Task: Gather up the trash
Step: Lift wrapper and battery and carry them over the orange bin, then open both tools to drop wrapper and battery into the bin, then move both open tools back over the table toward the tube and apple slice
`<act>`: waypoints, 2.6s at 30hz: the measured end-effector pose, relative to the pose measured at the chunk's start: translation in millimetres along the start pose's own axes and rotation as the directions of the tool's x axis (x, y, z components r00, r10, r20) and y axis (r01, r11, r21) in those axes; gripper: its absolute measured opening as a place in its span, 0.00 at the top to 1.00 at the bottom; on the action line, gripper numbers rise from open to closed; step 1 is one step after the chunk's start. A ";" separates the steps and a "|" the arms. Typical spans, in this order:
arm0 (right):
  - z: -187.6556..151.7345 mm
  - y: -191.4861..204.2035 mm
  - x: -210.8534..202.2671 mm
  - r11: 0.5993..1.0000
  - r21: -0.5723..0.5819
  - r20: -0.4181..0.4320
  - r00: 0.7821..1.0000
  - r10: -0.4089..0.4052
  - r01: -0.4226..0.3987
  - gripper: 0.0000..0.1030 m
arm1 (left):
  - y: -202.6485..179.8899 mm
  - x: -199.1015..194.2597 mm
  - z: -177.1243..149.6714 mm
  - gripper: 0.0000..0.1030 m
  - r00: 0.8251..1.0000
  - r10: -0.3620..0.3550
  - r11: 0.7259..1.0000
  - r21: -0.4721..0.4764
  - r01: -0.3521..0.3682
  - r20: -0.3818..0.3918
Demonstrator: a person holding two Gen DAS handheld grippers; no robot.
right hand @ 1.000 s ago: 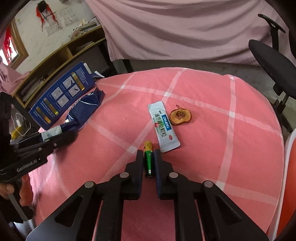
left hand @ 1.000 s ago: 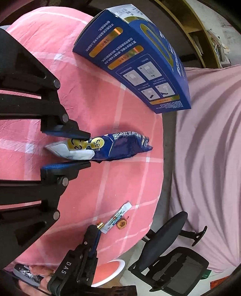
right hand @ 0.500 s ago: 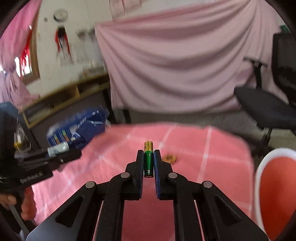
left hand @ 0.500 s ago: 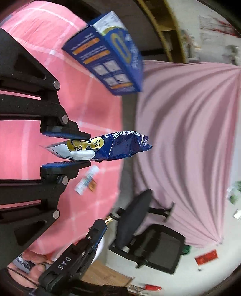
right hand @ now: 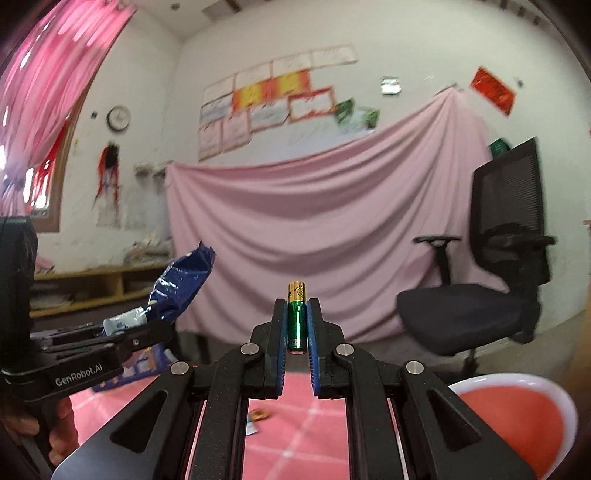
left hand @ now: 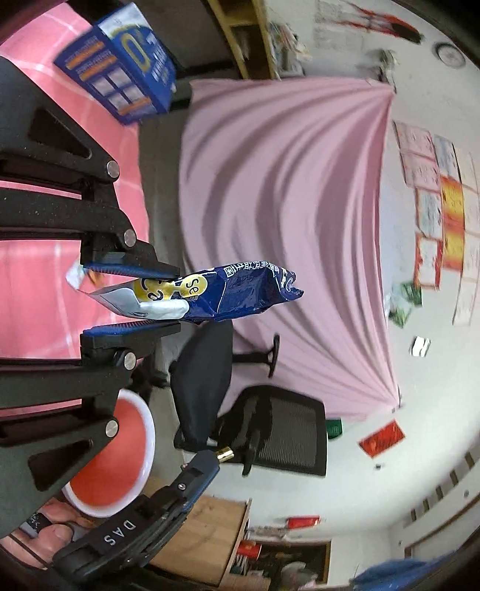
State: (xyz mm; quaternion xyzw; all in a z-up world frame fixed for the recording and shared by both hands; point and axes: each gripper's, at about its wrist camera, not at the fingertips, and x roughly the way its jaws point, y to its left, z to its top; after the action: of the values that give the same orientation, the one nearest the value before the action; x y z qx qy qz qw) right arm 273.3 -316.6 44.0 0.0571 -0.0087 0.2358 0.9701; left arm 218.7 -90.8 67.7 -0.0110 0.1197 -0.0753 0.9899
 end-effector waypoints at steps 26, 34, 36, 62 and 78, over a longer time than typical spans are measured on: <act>-7.4 -127.1 -28.6 0.910 0.236 -0.104 0.940 -0.325 0.341 0.91 | -131.3 103.8 -7.1 0.82 0.957 -0.231 0.965 0.086 0.248 -0.176; -24.1 -154.1 -24.3 0.874 0.314 -0.205 0.926 -0.318 0.370 0.90 | -147.1 136.2 -19.9 0.82 0.911 -0.272 0.954 0.036 0.297 -0.310; -25.7 -157.0 -24.2 0.869 0.321 -0.220 0.922 -0.318 0.376 0.90 | -148.8 142.3 -22.7 0.82 0.897 -0.285 0.951 0.015 0.308 -0.339; -23.5 -159.8 -19.2 0.851 0.352 -0.236 0.917 -0.323 0.390 0.43 | -106.8 136.1 -12.1 0.55 0.907 -0.234 0.972 -0.080 0.219 -0.351; -5.7 -94.9 -0.4 0.927 0.233 -0.068 0.956 -0.286 0.294 0.00 | -1.6 70.0 17.3 0.01 0.993 0.097 0.983 -0.148 -0.106 -0.070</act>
State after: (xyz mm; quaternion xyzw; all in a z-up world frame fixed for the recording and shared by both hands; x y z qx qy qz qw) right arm 316.4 -399.8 28.2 0.1712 0.0442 0.0898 0.9801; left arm 289.8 -103.0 68.1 -0.0777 0.1563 -0.0156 0.9845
